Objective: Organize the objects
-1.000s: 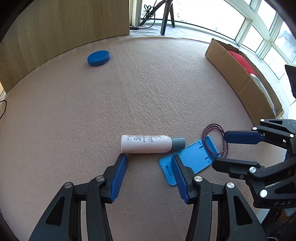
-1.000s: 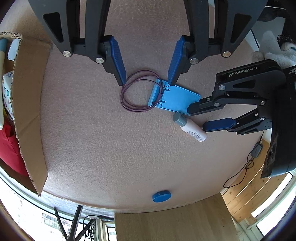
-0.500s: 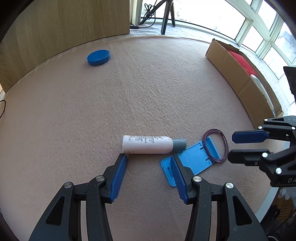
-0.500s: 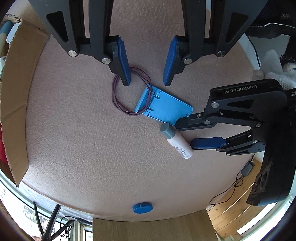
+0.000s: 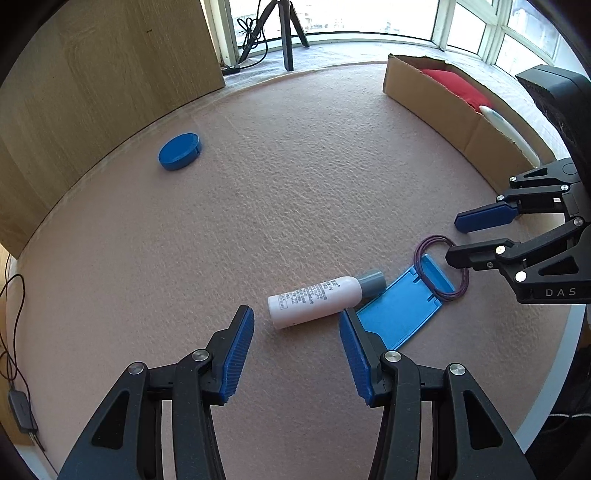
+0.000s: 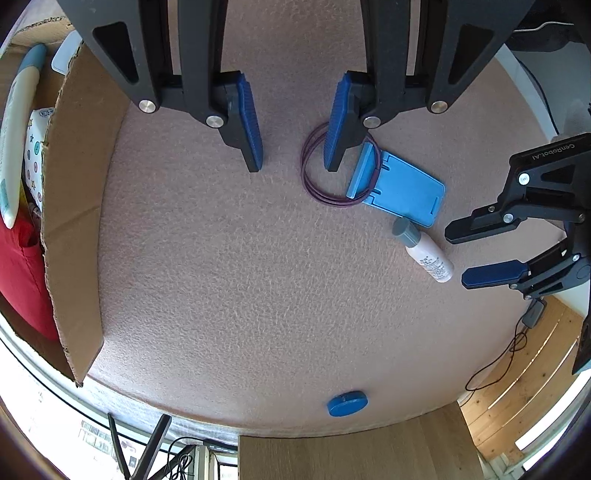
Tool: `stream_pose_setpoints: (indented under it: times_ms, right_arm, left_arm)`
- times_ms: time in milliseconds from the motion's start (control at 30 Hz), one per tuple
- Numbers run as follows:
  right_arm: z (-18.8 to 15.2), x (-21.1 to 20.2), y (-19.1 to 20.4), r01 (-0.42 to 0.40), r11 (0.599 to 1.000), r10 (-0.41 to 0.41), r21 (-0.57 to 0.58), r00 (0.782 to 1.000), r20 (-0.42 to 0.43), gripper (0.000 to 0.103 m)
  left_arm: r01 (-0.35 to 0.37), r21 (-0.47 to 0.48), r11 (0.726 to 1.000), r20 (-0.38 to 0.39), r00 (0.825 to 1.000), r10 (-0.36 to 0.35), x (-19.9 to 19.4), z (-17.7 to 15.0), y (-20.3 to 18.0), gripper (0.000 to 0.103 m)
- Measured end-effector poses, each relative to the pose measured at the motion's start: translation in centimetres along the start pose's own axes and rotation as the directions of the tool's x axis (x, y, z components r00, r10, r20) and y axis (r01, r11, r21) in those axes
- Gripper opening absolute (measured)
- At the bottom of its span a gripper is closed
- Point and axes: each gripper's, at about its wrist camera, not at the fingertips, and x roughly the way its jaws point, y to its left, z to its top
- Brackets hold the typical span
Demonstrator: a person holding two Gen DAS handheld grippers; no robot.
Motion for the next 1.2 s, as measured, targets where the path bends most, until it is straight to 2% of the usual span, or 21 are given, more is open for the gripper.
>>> stream_pose_setpoints:
  times_ms: [200,300,400,500,600,667,767,967,1033,1200]
  right_arm:
    - [0.0,0.0,0.2,0.013,1.0,-0.013,-0.013,1.0,-0.001,0.031]
    - [0.1,0.1,0.1,0.012,1.0,-0.012,-0.008,1.0,-0.001,0.031]
    - [0.1,0.1,0.0,0.012,1.0,-0.012,-0.002,1.0,0.002,0.031]
    - [0.3,0.2,0.0,0.012,1.0,-0.012,0.006,1.0,0.006,0.031]
    - [0.2,0.2,0.0,0.01,1.0,-0.01,0.013,1.0,0.01,0.031]
    - [0.1,0.1,-0.1,0.0,1.0,-0.001,0.023,1.0,0.013,0.031]
    - [-0.1,-0.2,-0.5,-0.02,0.999,0.019,0.043,1.0,0.019,0.031]
    - [0.2,0.1,-0.5,-0.017,0.999,0.016,0.04,1.0,0.019,0.031]
    - [0.4,0.2,-0.1,-0.002,1.0,0.001,0.022,1.0,0.017,0.031]
    - [0.7,0.7,1.8,0.084,0.994,-0.083,-0.068,0.996,0.015,0.031]
  left_arm:
    - [0.002,0.01,1.0,-0.011,1.0,-0.002,1.3,0.9,-0.3,0.053]
    - [0.009,-0.02,1.0,-0.014,1.0,-0.01,1.9,1.6,-0.3,0.053]
    - [-0.003,-0.092,0.996,-0.006,1.0,0.002,2.3,2.1,0.1,0.053]
    - [0.001,-0.198,0.98,0.007,1.0,0.0,2.4,2.1,1.2,0.053]
    - [0.061,-0.282,0.957,0.043,0.998,-0.051,1.7,1.3,2.4,0.053]
    - [0.083,-0.292,0.953,0.039,0.996,-0.075,1.4,0.9,2.8,0.053]
    - [0.074,-0.275,0.959,0.027,0.997,-0.07,1.4,0.4,2.4,0.053]
    - [0.066,-0.303,0.951,0.037,0.998,-0.058,1.5,0.2,2.2,0.053]
    - [0.062,-0.307,0.95,0.04,0.998,-0.052,1.6,0.4,2.2,0.048]
    - [0.037,-0.3,0.953,0.048,0.999,-0.024,1.8,0.5,2.1,0.021]
